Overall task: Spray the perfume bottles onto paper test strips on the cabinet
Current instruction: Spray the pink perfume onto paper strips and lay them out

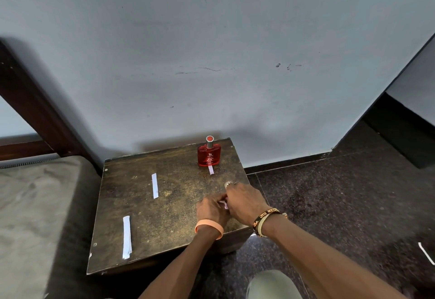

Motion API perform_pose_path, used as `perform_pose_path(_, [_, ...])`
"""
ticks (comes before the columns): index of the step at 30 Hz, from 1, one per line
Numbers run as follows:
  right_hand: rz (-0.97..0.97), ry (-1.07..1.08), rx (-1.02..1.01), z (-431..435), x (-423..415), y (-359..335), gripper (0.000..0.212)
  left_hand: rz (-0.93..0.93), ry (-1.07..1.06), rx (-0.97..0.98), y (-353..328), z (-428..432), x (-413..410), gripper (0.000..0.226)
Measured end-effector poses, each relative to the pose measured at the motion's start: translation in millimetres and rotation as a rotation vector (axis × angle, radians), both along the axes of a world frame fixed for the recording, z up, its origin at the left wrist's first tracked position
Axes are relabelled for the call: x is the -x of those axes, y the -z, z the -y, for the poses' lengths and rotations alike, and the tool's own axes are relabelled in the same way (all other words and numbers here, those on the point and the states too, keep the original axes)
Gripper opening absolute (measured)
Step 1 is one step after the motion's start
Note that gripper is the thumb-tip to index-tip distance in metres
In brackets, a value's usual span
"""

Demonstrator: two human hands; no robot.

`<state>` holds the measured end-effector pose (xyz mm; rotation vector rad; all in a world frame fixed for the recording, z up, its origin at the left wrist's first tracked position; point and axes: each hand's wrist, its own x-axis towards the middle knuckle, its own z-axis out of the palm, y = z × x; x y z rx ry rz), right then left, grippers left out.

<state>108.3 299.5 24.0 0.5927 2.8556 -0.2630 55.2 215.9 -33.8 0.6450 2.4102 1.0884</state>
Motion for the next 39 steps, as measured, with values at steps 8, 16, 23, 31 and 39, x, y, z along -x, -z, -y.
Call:
perform_pose_path(8, [0.032,-0.025,0.051,-4.2,0.6,-2.6,0.024,0.011,0.006,0.013,-7.7,1.5,-2.0,0.015])
perform_pose_path(16, [0.004,0.05,0.09,-2.1,2.1,-5.0,0.02,0.014,0.041,-0.001,-9.2,2.4,0.0,0.016])
perform_pose_path(23, [0.003,0.057,0.087,-0.2,1.1,-4.6,0.02,0.014,0.022,-0.004,-6.7,1.4,-0.5,0.015])
perform_pose_path(31, [-0.006,0.075,0.05,0.7,3.3,-1.5,0.021,0.051,-0.003,-0.032,-5.7,1.2,1.3,0.022])
perform_pose_path(39, [-0.012,0.1,0.069,-1.3,-1.2,5.6,0.022,0.013,0.014,-0.018,-1.1,0.3,0.9,0.019])
